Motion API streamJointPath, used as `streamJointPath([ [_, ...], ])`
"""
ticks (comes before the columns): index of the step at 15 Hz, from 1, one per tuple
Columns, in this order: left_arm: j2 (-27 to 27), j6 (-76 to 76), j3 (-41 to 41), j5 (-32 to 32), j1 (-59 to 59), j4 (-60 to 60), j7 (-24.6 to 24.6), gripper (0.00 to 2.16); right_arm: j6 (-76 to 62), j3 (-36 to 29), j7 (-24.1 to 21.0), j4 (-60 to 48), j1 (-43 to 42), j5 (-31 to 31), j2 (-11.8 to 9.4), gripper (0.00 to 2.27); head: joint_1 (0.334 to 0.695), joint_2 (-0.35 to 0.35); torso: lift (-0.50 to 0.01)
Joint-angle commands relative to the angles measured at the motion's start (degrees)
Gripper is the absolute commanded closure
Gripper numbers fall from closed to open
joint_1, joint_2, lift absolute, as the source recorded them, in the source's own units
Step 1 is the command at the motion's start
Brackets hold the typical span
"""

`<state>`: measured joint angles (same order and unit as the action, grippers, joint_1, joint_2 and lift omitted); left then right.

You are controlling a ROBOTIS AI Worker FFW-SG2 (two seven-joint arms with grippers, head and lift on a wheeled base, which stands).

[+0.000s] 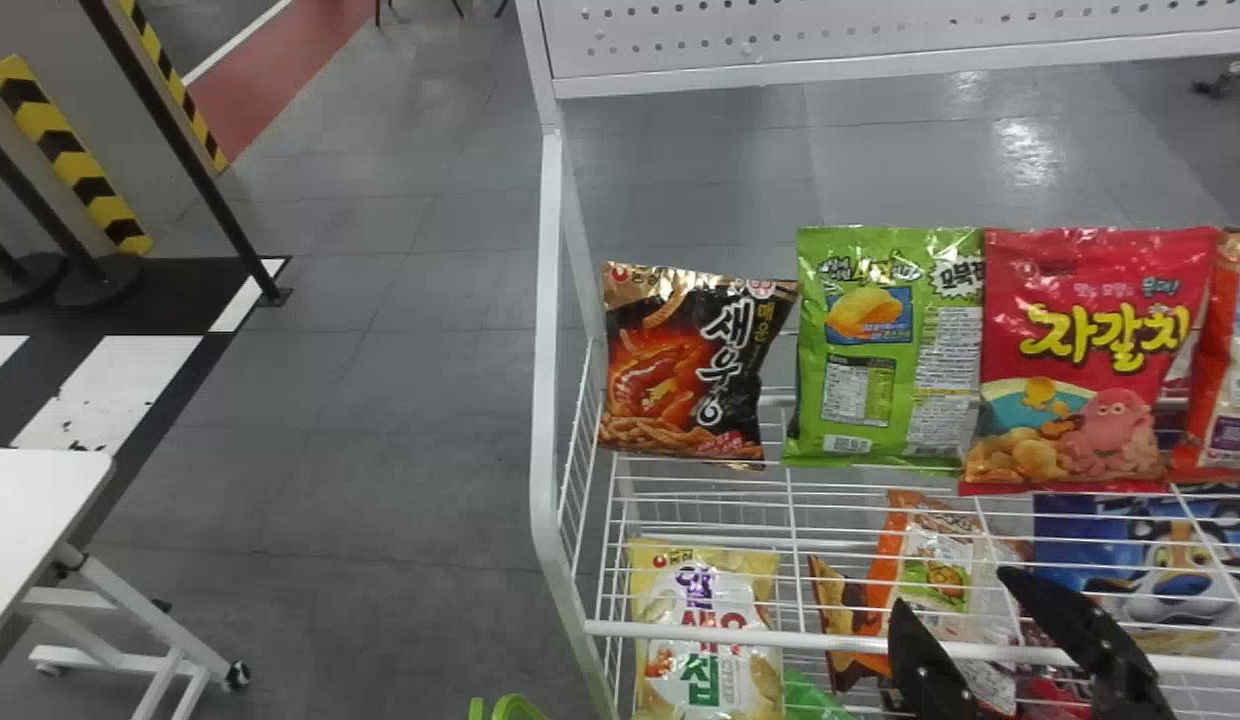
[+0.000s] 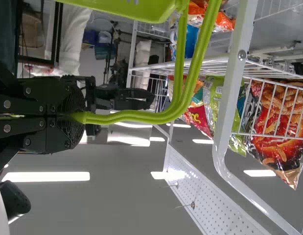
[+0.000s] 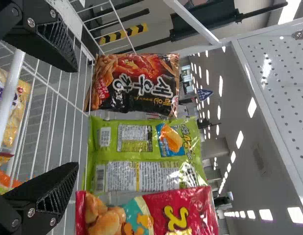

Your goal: Hold basket handle with left hand then pick spicy shrimp crackers with right hand and place into basket

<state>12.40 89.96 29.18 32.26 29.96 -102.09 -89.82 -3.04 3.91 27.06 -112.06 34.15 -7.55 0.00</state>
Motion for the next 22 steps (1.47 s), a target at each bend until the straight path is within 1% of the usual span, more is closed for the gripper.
streamJointPath([
  [1,0.0,0.1,0.0,0.0,0.0,0.0,-0.7,2.15,2.7,4.0,-3.0,0.1,-3.4,1.2,0.1,0.14,0.695,0.251,-0.010],
  [5,0.2,0.1,0.0,-0.1,0.0,0.0,-0.7,2.15,4.6,9.1,-10.0,2.6,-9.8,3.2,0.1,0.14,0.695,0.314,-0.010],
  [7,0.2,0.1,0.0,-0.1,0.0,0.0,-0.7,2.15,4.9,12.3,-14.0,4.9,-13.4,4.5,0.1,0.14,0.695,0.329,-0.010],
  [9,0.3,0.1,0.0,-0.1,-0.2,0.0,-0.7,2.15,5.1,14.6,-17.1,7.0,-16.4,5.2,0.1,0.14,0.695,0.350,-0.010],
  [11,0.4,0.1,0.0,-0.1,-0.3,0.0,-0.7,2.15,5.3,16.7,-19.1,9.7,-19.6,5.5,0.1,0.14,0.695,0.350,-0.010],
  [15,0.5,0.1,0.0,-0.3,-0.6,0.0,-0.7,2.15,6.9,19.3,-21.9,15.3,-26.1,5.7,0.1,0.13,0.695,0.350,-0.010],
  [20,0.6,0.1,0.0,-0.4,-1.0,0.0,-0.7,2.15,8.6,22.8,-22.7,21.1,-31.8,5.4,0.1,0.13,0.695,0.350,-0.010],
  [22,0.8,0.1,0.0,-0.4,-1.0,0.0,-0.7,2.15,8.5,23.1,-23.5,23.3,-33.6,4.9,0.1,0.13,0.695,0.350,-0.010],
])
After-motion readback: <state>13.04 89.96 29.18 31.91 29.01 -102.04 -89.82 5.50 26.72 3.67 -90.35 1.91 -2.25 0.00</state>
